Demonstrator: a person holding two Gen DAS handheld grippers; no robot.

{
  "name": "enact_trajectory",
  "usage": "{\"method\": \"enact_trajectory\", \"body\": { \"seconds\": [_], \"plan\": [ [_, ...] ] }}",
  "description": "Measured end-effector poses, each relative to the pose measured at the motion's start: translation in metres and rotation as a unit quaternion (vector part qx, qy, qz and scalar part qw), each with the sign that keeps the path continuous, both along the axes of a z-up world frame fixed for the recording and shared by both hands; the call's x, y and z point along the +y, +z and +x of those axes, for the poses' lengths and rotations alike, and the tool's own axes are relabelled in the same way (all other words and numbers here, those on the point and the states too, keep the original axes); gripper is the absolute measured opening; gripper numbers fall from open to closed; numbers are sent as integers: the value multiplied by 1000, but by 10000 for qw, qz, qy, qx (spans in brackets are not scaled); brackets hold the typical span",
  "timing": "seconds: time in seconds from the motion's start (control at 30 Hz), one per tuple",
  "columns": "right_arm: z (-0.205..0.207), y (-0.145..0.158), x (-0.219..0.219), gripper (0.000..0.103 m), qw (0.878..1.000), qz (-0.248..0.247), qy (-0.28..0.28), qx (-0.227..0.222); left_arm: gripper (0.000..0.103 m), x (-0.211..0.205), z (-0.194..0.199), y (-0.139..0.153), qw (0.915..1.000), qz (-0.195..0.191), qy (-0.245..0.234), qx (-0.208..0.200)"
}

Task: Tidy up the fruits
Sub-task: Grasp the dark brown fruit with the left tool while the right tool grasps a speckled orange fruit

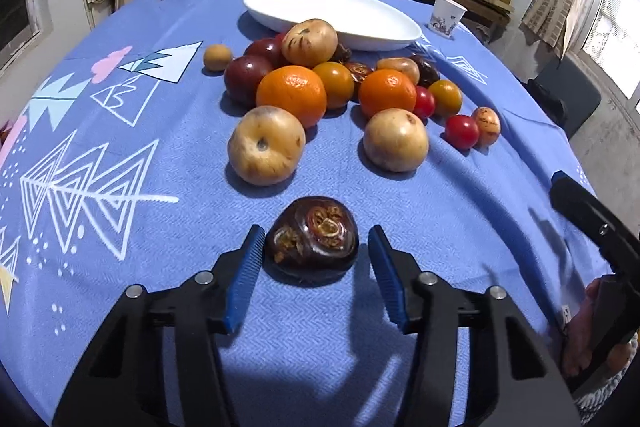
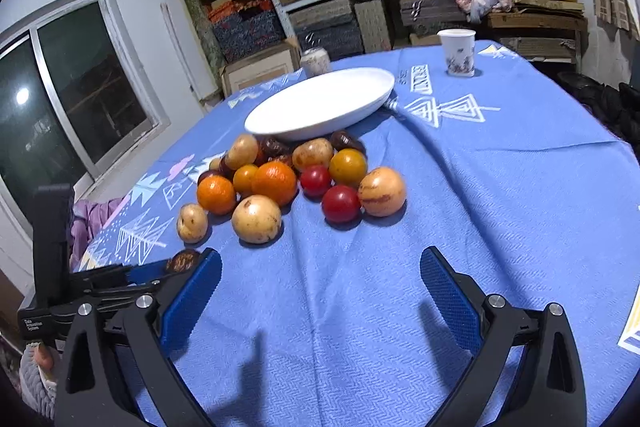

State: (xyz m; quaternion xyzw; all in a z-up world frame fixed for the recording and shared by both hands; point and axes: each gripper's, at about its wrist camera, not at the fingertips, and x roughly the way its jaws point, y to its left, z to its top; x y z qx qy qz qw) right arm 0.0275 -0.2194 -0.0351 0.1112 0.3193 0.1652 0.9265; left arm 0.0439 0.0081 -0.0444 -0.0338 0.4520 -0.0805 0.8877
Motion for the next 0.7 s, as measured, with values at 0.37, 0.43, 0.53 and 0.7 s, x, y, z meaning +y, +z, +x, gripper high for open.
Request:
{"method": "enact_trajectory", "body": {
  "seconds": [0.37, 0.43, 0.53, 0.7],
  "plan": [
    [5, 4, 6, 100, 9991, -344, 215, 135, 45, 2, 7, 1, 10000, -57, 50, -46],
    [10, 9, 11, 100, 9969, -694, 322, 170, 45, 6, 6, 2, 9998, -192, 66, -63],
    [18, 22, 11, 100, 9922, -1175, 397, 86, 45, 13, 5, 4, 9991, -348, 168, -160],
    [47, 21, 2, 91, 9893, -1384, 441, 149, 45, 19, 2, 6, 9982, -475, 259, -263]
  ]
}}
